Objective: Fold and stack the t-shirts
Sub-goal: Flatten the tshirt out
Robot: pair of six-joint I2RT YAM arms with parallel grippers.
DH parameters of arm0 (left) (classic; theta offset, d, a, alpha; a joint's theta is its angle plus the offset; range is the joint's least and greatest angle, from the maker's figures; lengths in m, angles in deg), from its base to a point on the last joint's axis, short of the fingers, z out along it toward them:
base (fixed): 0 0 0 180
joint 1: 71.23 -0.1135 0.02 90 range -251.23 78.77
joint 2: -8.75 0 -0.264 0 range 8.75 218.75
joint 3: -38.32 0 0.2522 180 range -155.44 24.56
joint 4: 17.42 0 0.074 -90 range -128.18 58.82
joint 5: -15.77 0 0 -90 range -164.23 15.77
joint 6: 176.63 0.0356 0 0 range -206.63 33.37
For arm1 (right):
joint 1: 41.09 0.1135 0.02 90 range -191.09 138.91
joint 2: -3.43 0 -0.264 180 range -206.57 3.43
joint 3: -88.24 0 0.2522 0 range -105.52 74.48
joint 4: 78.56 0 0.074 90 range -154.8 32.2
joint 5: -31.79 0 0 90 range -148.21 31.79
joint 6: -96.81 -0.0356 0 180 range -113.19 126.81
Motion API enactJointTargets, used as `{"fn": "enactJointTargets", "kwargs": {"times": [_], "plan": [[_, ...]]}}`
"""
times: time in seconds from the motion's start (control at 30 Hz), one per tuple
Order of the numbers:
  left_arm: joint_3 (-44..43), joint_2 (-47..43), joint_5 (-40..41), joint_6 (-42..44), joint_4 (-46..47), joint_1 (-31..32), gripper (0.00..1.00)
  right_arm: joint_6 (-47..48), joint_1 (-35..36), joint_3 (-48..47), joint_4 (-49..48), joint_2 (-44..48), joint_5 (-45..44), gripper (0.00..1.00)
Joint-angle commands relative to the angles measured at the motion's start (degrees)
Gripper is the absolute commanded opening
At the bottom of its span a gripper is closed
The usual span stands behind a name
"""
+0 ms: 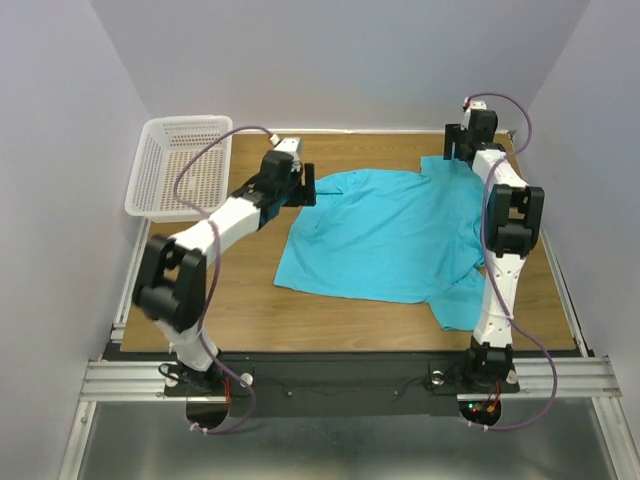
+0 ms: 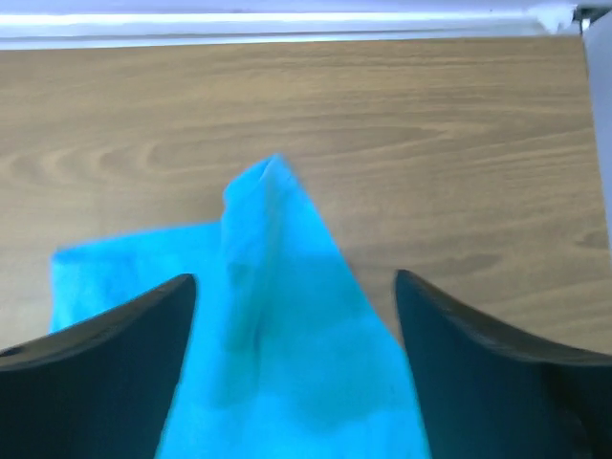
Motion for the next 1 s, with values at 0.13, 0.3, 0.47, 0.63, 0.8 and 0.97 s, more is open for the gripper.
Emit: {"fn": "enactJointTargets", "kwargs": {"times": [0.13, 0.3, 0.47, 0.63, 0.8, 0.97], "plan": [[-28.5, 23.4, -1.1, 18.9, -6.6, -2.2, 0.83, 16.1, -0.4, 26.4, 1.4, 30.6, 22.6, 1.00], [-40.3, 34.4, -5.0, 22.2, -10.2, -2.5, 0.80, 20.3, -0.4, 42.4, 12.0, 45.2, 34.6, 1.00], [-49.5, 39.6, -9.8, 23.8, -13.1, -2.6, 0.76, 19.1, -0.4, 59.3, 13.4, 55.5, 36.9, 1.00], [-51.9, 42.1, -13.4, 24.5, -15.7, -2.6, 0.71, 17.6, -0.4, 66.6, 14.2, 61.9, 36.5, 1.00], [-51.4, 43.5, -13.8, 24.2, -16.8, -2.6, 0.54, 16.2, -0.4, 69.5, 15.4, 65.5, 37.0, 1.00], [-53.1, 45.1, -13.4, 24.9, -19.0, -2.5, 0.41, 15.4, -0.4, 70.1, 17.0, 67.1, 37.7, 1.00]]}}
